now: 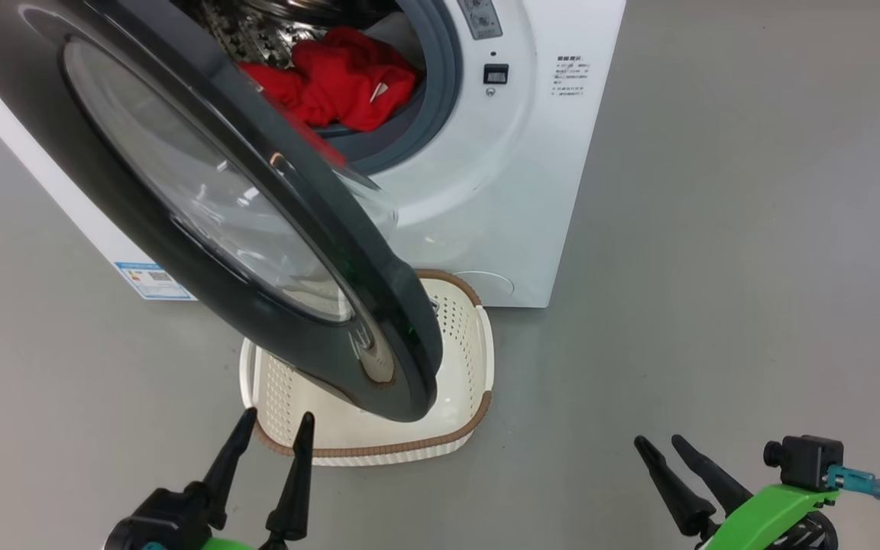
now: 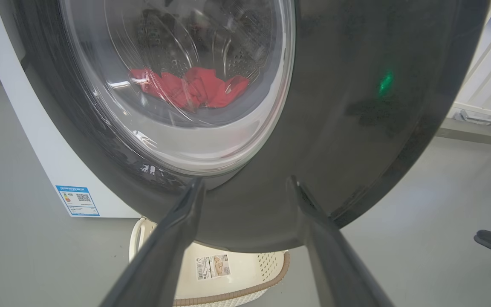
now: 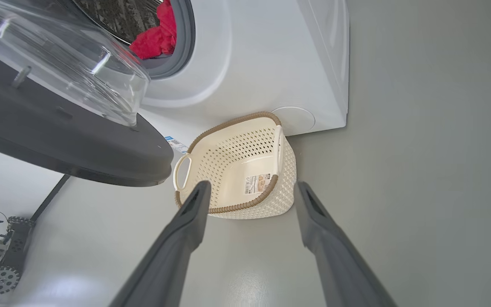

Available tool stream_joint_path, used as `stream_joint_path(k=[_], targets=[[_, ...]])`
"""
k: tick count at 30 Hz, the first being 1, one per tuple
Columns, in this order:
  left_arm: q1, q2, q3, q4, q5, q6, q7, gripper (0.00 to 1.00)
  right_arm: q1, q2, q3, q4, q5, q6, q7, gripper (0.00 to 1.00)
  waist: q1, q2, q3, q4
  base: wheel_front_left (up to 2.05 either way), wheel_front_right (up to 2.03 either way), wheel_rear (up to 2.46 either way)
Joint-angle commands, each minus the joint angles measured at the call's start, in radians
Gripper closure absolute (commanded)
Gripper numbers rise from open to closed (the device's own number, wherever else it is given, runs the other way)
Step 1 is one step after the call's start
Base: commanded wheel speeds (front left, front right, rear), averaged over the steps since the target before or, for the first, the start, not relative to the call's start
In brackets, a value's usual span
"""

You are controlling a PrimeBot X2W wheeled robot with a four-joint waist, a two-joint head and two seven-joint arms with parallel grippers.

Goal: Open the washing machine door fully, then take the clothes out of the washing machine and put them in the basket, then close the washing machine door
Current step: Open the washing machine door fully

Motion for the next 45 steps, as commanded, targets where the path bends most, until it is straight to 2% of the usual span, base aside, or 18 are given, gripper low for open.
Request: stream_joint_path(k=[1, 10, 17, 25, 31, 45], targets=[[-0.012, 0.010, 0.036, -0.017, 0.004, -0.002, -0.012, 0.00, -0.025, -0.024, 0.014, -0.013, -0.016, 0.000, -0.013, 0.00, 0.0000, 0.0000, 0.000, -0.001, 0.00, 0.00, 0.00], [-0.015, 0.010, 0.038, -0.019, 0.001, -0.003, -0.012, 0.00, 0.025, 0.018, -0.183, -0.055, -0.276, 0.000, -0.015, 0.00, 0.0000, 0.0000, 0.006, -0.001, 0.00, 0.00, 0.00], [-0.014, 0.010, 0.037, -0.020, 0.001, -0.003, -0.012, 0.00, 0.097, 0.088, -0.342, -0.132, -0.467, 0.000, -0.015, 0.00, 0.0000, 0.0000, 0.003, 0.003, 0.00, 0.00, 0.00], [-0.011, 0.010, 0.033, -0.025, 0.002, -0.003, -0.012, 0.00, 0.163, 0.160, -0.481, -0.220, -0.627, 0.000, -0.015, 0.00, 0.0000, 0.0000, -0.002, 0.009, 0.00, 0.00, 0.00], [-0.007, 0.010, 0.032, -0.028, 0.003, -0.003, -0.012, 0.00, 0.209, 0.207, -0.560, -0.274, -0.691, 0.000, -0.015, 0.00, 0.0000, 0.0000, -0.009, 0.015, 0.00, 0.00, 0.00], [-0.001, 0.010, 0.035, -0.032, 0.004, -0.004, -0.012, 0.00, 0.271, 0.252, -0.601, -0.290, -0.738, 0.000, -0.015, 0.00, 0.0000, 0.0000, -0.011, 0.014, 0.00, 0.00, 0.00]])
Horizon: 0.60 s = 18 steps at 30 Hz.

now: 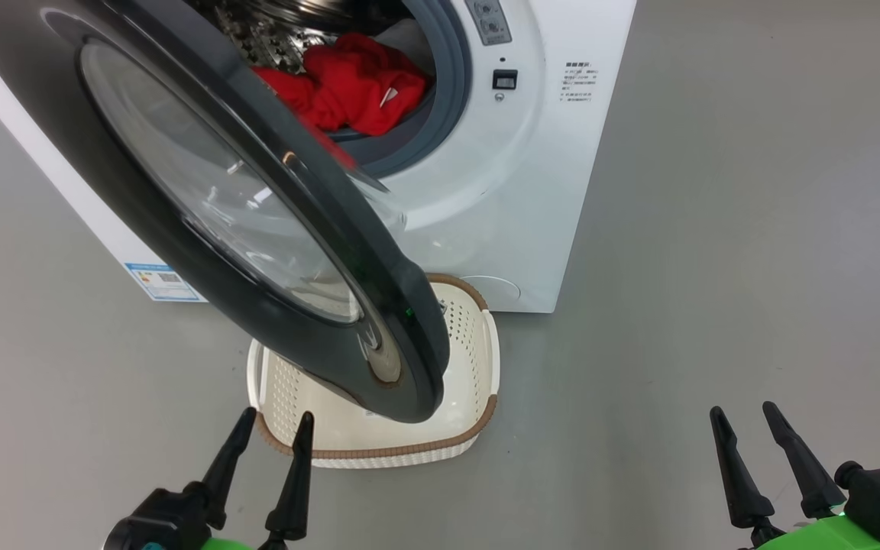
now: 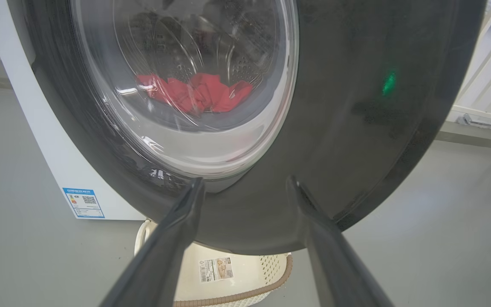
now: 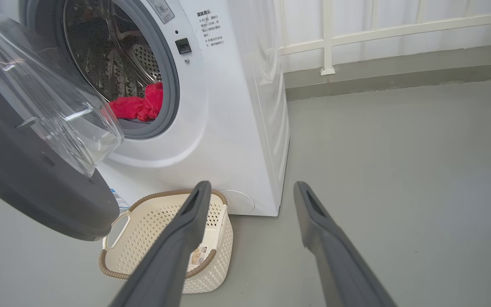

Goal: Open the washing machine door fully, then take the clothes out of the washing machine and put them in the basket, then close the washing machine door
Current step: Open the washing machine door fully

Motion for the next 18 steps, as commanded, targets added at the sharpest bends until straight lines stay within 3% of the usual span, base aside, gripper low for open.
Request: stream_joint_path(k=[1, 18], targets=[[-0.002, 0.010, 0.034, -0.028, 0.005, -0.004, -0.012, 0.00, -0.005, -0.009, 0.017, -0.021, -0.007, 0.000, -0.009, 0.00, 0.0000, 0.0000, 0.001, -0.001, 0.00, 0.00, 0.00], [-0.010, 0.010, 0.031, -0.027, 0.002, -0.004, -0.012, 0.00, -0.023, -0.003, 0.032, -0.028, 0.011, 0.000, -0.009, 0.00, 0.0000, 0.0000, 0.010, -0.003, 0.00, 0.00, 0.00]])
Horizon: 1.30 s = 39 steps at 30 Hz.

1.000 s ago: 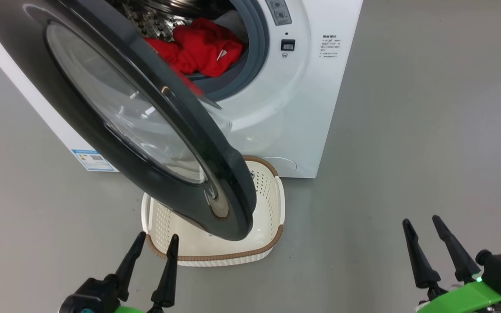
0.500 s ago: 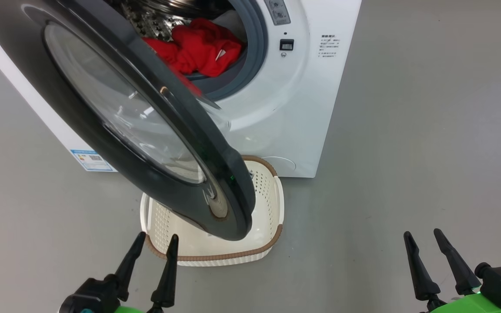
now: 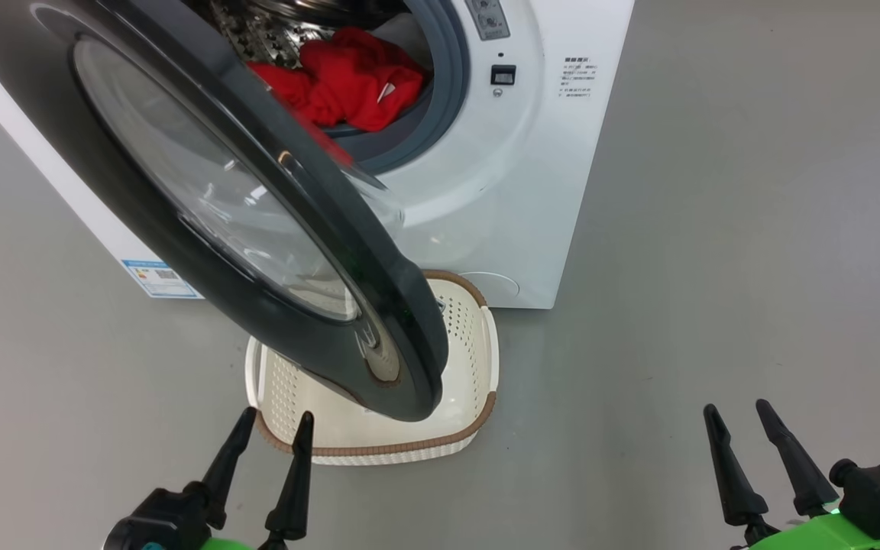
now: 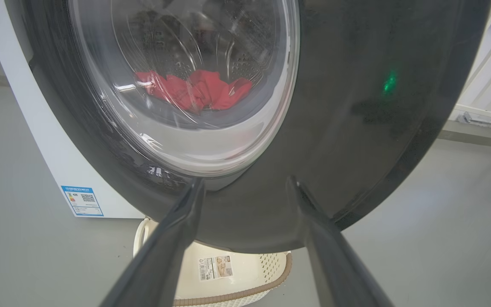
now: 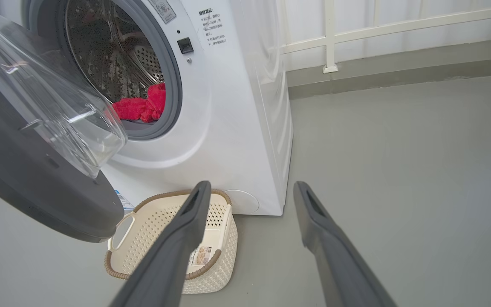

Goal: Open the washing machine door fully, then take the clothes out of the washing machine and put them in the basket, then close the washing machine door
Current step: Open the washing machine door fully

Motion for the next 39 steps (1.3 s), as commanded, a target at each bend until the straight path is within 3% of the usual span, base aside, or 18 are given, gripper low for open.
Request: stream_joint_path(k=[1, 2, 3, 4, 5, 17, 29, 33, 39], targets=[[-0.011, 0.010, 0.030, -0.026, 0.002, -0.004, -0.012, 0.00, -0.026, -0.009, 0.033, -0.028, 0.017, 0.000, -0.009, 0.00, 0.0000, 0.0000, 0.000, 0.001, 0.00, 0.00, 0.00], [-0.012, 0.010, 0.030, -0.025, 0.002, -0.004, -0.012, 0.00, -0.032, -0.008, 0.038, -0.032, 0.029, 0.000, -0.009, 0.09, 0.0000, 0.0000, 0.001, 0.002, 0.00, 0.00, 0.00], [-0.012, 0.010, 0.029, -0.025, 0.001, -0.004, -0.012, 0.00, -0.039, -0.006, 0.044, -0.036, 0.045, 0.000, -0.009, 0.43, 0.0000, 0.0000, 0.001, 0.003, 0.00, 0.00, 0.00], [-0.013, 0.010, 0.028, -0.025, 0.001, -0.004, -0.012, 0.00, -0.046, -0.005, 0.050, -0.041, 0.061, 0.000, -0.009, 0.64, 0.0000, 0.0000, 0.001, 0.005, 0.00, 0.00, 0.00], [-0.013, 0.010, 0.028, -0.024, 0.001, -0.004, -0.012, 0.00, -0.054, -0.005, 0.058, -0.046, 0.075, 0.000, -0.009, 0.99, 0.0000, 0.0000, 0.001, 0.006, 0.00, 0.00, 0.00], [-0.022, 0.010, 0.019, -0.024, -0.006, -0.002, -0.012, 0.00, -0.215, 0.003, 0.136, -0.156, 0.335, 0.000, -0.009, 1.00, 0.0000, 0.0000, 0.009, 0.031, 0.00, 0.00, 0.00], [-0.032, 0.010, -0.009, -0.017, -0.024, -0.001, -0.012, 0.00, -0.421, -0.086, 0.367, -0.185, 0.974, 0.000, 0.002, 1.00, 0.0000, 0.0000, 0.025, 0.084, 0.00, 0.00, 0.00], [-0.034, 0.010, -0.019, -0.016, -0.031, 0.002, -0.012, 0.00, -0.448, -0.105, 0.409, -0.180, 1.127, 0.000, 0.091, 1.00, 0.0000, 0.0000, 0.031, 0.098, 0.00, 0.00, 0.00], [-0.036, 0.010, -0.034, -0.014, -0.039, 0.006, -0.012, 0.00, -0.464, -0.103, 0.403, -0.118, 1.292, 0.000, 0.348, 1.00, 0.0000, 0.0000, 0.041, 0.112, 0.00, 0.00, 0.00]])
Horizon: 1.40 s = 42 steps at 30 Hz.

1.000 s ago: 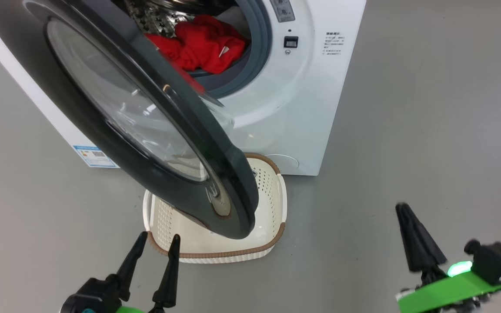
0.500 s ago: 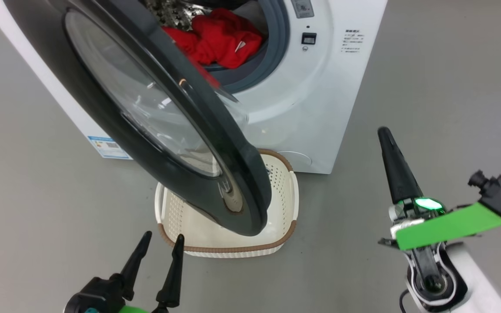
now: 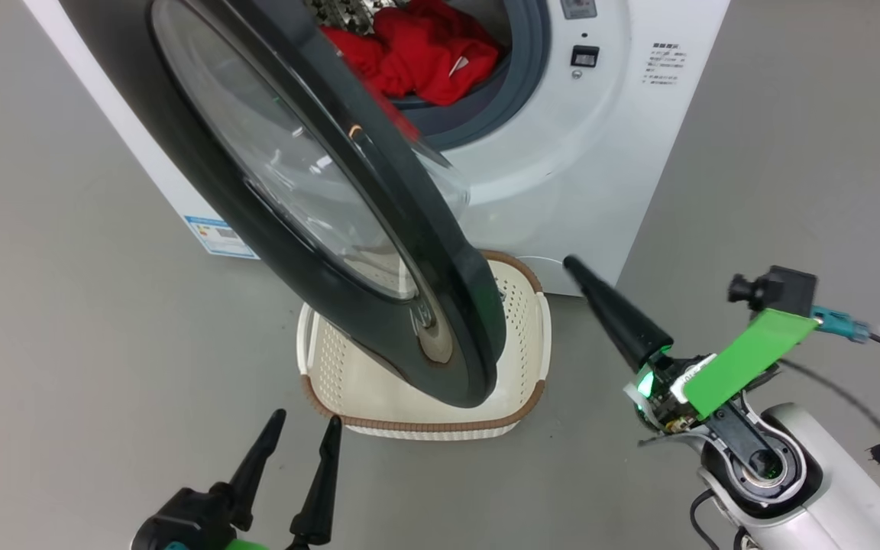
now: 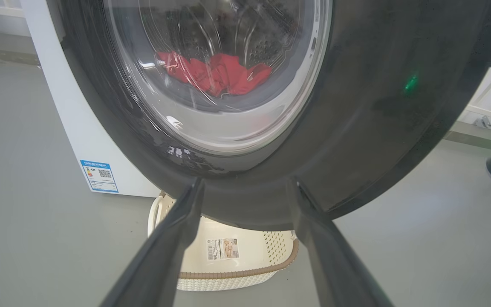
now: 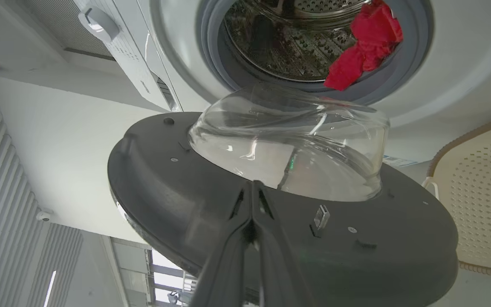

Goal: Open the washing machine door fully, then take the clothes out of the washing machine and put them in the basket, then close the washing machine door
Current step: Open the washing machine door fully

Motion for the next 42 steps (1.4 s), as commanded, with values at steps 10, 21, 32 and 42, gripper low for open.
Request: stream_joint_path(k=[10, 21, 32, 42], targets=[[-0.040, 0.010, -0.004, -0.012, -0.020, 0.006, -0.012, 0.00, -0.076, 0.042, -0.107, 0.125, 0.125, 0.000, 0.346, 1.00, 0.0000, -0.0001, 0.017, 0.029, 0.00, 0.00, 0.00], [-0.036, 0.010, -0.035, -0.007, -0.040, 0.014, -0.012, 0.00, -0.100, 0.091, -0.185, 0.218, 0.130, 0.000, 0.535, 1.00, 0.0000, -0.0001, 0.007, 0.081, 0.00, 0.00, 0.00], [-0.022, 0.010, -0.047, -0.007, -0.051, 0.023, -0.012, 0.00, -0.072, 0.139, -0.202, 0.237, 0.081, 0.000, 0.634, 1.00, 0.0000, -0.0001, -0.017, 0.140, 0.00, 0.00, 0.00], [-0.005, 0.010, -0.051, -0.006, -0.048, 0.027, -0.012, 0.00, -0.034, 0.164, -0.170, 0.231, 0.062, 0.000, 0.675, 1.00, 0.0000, -0.0001, -0.049, 0.199, 0.00, 0.00, 0.00]])
